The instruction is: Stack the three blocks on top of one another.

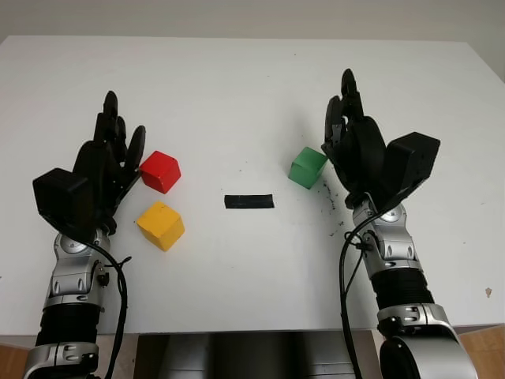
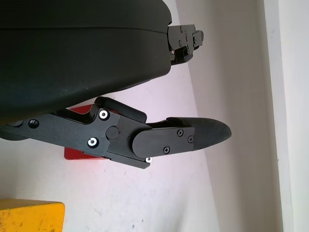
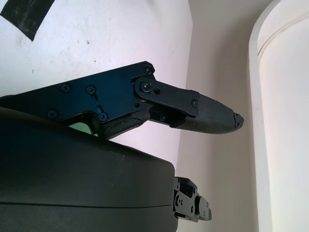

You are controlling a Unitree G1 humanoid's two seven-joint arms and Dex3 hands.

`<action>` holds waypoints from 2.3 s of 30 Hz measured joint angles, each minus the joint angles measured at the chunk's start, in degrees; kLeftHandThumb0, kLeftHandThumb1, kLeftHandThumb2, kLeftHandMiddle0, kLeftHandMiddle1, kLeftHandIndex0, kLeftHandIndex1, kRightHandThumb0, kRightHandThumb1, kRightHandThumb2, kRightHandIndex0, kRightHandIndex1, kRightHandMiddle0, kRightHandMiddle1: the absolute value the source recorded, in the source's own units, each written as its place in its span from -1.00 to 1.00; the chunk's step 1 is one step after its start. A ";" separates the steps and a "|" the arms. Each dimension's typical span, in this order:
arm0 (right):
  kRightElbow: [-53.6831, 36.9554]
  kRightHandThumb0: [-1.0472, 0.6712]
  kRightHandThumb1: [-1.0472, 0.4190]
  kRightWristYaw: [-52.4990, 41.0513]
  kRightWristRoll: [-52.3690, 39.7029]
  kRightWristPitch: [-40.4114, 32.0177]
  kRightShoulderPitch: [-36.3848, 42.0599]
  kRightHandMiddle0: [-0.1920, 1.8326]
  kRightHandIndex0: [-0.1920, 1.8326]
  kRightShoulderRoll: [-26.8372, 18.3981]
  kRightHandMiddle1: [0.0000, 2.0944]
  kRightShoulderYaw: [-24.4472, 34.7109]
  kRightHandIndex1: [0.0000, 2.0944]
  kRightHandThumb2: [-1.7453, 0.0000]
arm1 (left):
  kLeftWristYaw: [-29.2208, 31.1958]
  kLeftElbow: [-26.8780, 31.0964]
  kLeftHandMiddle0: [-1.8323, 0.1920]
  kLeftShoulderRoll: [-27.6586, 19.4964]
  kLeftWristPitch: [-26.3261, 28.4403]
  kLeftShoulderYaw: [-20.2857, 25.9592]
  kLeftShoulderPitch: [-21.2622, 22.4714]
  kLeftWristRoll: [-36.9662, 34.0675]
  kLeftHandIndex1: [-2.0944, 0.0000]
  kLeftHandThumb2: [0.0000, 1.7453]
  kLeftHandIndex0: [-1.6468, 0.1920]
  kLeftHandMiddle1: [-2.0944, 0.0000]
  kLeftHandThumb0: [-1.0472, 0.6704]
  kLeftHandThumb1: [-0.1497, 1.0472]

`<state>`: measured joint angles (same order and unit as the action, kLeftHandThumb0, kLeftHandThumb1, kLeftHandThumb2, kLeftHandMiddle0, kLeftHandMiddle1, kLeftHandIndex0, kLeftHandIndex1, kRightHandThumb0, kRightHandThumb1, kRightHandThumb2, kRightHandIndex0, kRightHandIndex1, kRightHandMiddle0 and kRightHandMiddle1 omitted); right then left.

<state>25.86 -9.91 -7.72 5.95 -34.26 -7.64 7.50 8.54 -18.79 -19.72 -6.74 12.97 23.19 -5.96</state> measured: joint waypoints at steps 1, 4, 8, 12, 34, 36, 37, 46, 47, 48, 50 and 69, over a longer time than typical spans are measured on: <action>-0.28 -0.60 -1.00 -0.41 -0.02 0.00 0.00 -1.00 -1.00 -0.17 -1.00 0.01 -1.00 0.21 | -0.12 0.27 0.80 -0.68 -0.05 0.00 0.00 0.85 0.90 -0.55 0.80 0.90 -0.54 1.00; -0.83 -0.60 -1.00 -0.88 0.12 0.00 -0.01 -1.00 -1.00 -1.24 -1.00 0.06 -1.00 0.20 | -0.51 1.32 0.53 -3.56 -1.05 -0.09 0.02 4.31 0.83 -0.73 0.59 0.84 -0.45 1.00; -0.91 -0.59 -1.00 -1.73 0.18 -0.09 -0.32 -1.00 -1.00 -2.76 -1.00 0.22 -1.00 0.19 | 2.50 1.75 0.41 -10.49 -2.25 -0.43 1.05 8.44 0.78 -0.91 0.39 0.86 -0.37 0.93; -1.15 -0.57 -1.00 -2.29 0.18 -2.10 -1.94 -1.00 -1.00 -4.57 -1.00 0.37 -1.00 0.18 | 8.95 -0.83 0.30 -20.72 -6.25 -3.39 4.54 14.71 0.72 -0.94 0.26 0.82 -0.31 0.88; -1.41 -0.59 -1.00 -2.60 0.11 -2.68 -2.59 -1.00 -1.00 -4.48 -1.00 0.66 -1.00 0.16 | 20.67 -8.91 0.68 -33.58 -11.76 -21.02 20.13 36.51 0.86 -0.94 0.36 0.97 -0.33 0.70; -1.41 -0.59 -1.00 -2.75 0.15 -2.54 -2.58 -1.00 -1.00 -4.49 -1.00 0.67 -1.00 0.16 | 20.13 -8.89 0.70 -33.51 -11.69 -21.34 20.16 37.18 0.88 -0.94 0.38 0.98 -0.33 0.71; -1.41 -0.59 -1.00 -2.76 0.18 -2.48 -2.57 -1.00 -1.00 -4.49 -1.00 0.69 -1.00 0.16 | 19.98 -8.79 0.72 -33.42 -11.44 -21.38 20.15 37.50 0.89 -0.94 0.39 0.98 -0.35 0.72; -1.42 -0.56 -1.00 -2.50 0.17 -2.41 -2.50 -1.00 -1.00 -4.48 -1.00 0.92 -1.00 0.14 | 19.50 -7.33 0.78 -33.11 -10.81 -22.01 20.15 38.39 0.90 -0.94 0.41 0.98 -0.39 0.73; -1.42 -0.55 -1.00 -2.45 0.17 -2.41 -2.50 -1.00 -1.00 -4.48 -1.00 0.92 -1.00 0.14 | 19.40 -7.34 0.79 -33.07 -10.84 -22.11 20.15 38.38 0.91 -0.94 0.41 0.98 -0.39 0.73; -1.42 -0.55 -1.00 -2.38 0.20 -2.41 -2.50 -1.00 -1.00 -4.48 -1.00 0.91 -1.00 0.14 | 19.30 -7.39 0.79 -33.01 -10.84 -22.23 20.15 38.38 0.91 -0.94 0.41 0.97 -0.39 0.72; -1.47 -0.55 -1.00 -2.15 0.26 -2.43 -2.46 -1.00 -1.00 -4.48 -1.00 0.89 -1.00 0.14 | 19.14 -7.44 0.79 -32.88 -10.81 -22.50 20.15 38.42 0.91 -0.95 0.40 0.97 -0.37 0.70; -2.70 -0.55 -1.00 -2.39 0.06 -2.44 -1.51 -1.00 -1.00 -4.42 -1.00 0.81 -1.00 0.14 | 20.69 -8.81 0.82 -32.82 -13.02 -24.79 20.16 39.22 0.93 -0.95 0.39 0.95 -0.41 0.66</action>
<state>23.17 -12.30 -7.65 3.51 -35.77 -12.06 8.30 29.22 -27.61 -52.55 -19.76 -11.82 43.35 33.26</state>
